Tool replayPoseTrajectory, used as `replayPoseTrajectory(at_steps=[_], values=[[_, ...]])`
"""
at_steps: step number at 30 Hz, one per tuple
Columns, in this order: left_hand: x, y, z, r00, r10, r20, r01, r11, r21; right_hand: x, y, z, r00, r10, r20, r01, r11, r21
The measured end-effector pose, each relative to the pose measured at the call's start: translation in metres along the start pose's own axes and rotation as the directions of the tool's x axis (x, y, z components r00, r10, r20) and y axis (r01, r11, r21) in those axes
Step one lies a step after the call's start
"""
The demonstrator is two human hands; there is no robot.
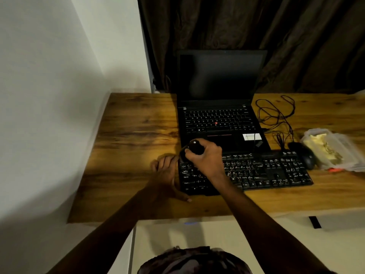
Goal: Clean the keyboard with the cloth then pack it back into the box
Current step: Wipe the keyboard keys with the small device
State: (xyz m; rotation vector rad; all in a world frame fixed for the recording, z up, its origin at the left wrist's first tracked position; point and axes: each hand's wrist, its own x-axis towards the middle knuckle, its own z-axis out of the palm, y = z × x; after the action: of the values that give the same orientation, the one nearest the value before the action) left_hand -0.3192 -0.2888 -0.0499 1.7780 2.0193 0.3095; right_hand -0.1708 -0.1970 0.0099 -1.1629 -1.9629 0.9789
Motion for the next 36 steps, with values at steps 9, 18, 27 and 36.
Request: replayPoseTrajectory(at_steps=[9,18,27,36], values=[[0.001,-0.002,0.0,1.0,-0.016,0.024,0.017,0.999,-0.04,0.002,0.009,-0.016,1.0,-0.017,-0.017,0.014,0.988,-0.151],[0.002,0.0,-0.002,0.999,-0.02,0.032,0.021,0.999,-0.028,-0.001,0.008,-0.016,1.0,0.009,-0.004,-0.009,0.998,-0.068],[0.003,0.005,-0.004,0.997,-0.046,0.056,0.044,0.998,0.038,-0.004,0.011,-0.027,0.999,-0.034,-0.016,0.031,0.986,-0.162],[0.001,0.006,-0.005,1.0,0.009,0.01,-0.009,0.997,0.073,-0.005,0.023,-0.05,0.998,0.024,-0.055,-0.03,0.994,-0.101]])
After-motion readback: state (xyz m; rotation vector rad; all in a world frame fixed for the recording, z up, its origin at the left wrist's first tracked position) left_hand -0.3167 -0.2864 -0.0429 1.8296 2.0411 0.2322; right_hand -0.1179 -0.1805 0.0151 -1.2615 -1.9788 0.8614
